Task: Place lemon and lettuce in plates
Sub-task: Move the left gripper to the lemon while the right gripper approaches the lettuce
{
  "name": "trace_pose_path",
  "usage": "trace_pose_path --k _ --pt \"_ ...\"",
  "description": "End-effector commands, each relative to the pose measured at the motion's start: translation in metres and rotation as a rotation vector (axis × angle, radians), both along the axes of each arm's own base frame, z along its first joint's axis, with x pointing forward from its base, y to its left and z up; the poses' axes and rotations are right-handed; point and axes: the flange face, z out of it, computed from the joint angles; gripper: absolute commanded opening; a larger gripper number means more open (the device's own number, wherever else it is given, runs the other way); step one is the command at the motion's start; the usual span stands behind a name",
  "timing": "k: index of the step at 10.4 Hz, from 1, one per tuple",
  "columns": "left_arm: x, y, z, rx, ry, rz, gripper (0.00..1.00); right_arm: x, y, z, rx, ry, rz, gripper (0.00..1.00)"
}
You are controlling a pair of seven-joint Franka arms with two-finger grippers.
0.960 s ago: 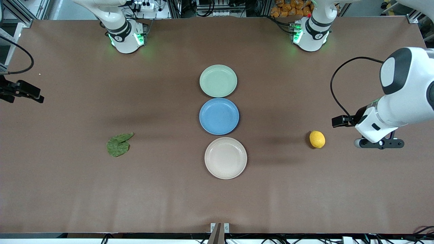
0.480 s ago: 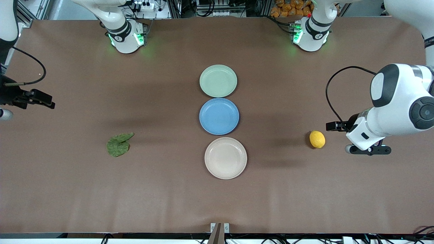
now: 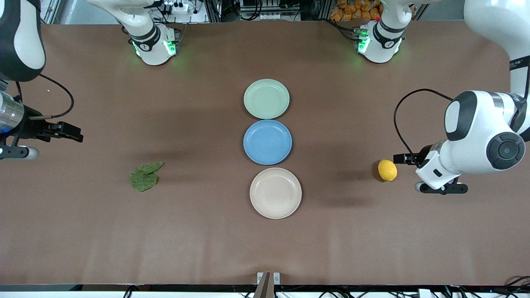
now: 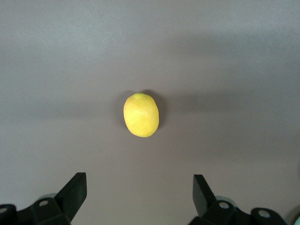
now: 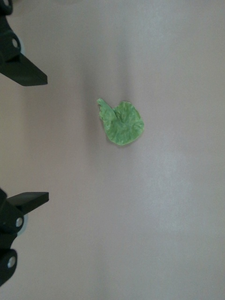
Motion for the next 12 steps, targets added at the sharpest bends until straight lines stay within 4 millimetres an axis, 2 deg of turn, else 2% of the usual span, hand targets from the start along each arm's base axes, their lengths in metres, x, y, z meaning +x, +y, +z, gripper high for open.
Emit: trace_pose_path --k 1,4,6,8,9,11,12 --pt "0.009 -0.003 -0.008 0.0 -0.027 -0.021 1.0 0.004 0.009 -0.037 0.0 0.008 -0.036 1.0" --pt "0.015 -0.011 -0.024 -0.008 -0.066 -0.021 1.0 0.009 0.017 -0.069 -0.002 0.03 -0.055 1.0" --pt "0.015 -0.014 -0.051 -0.007 -0.094 -0.024 1.0 0.006 0.017 -0.104 0.003 0.019 -0.06 1.0" --pt "0.012 -0.016 -0.064 -0.008 -0.11 -0.03 1.0 -0.007 0.016 -0.148 0.004 -0.012 -0.064 1.0" --pt "0.012 -0.016 -0.066 -0.008 -0.107 -0.043 1.0 -0.013 0.017 -0.163 0.004 -0.033 -0.08 1.0" --pt "0.015 -0.01 -0.081 -0.012 -0.107 -0.033 1.0 -0.013 0.044 -0.181 -0.002 -0.049 -0.14 1.0" --pt "0.015 -0.008 -0.09 -0.012 -0.104 -0.03 1.0 -0.012 0.051 -0.197 -0.007 -0.034 -0.174 1.0"
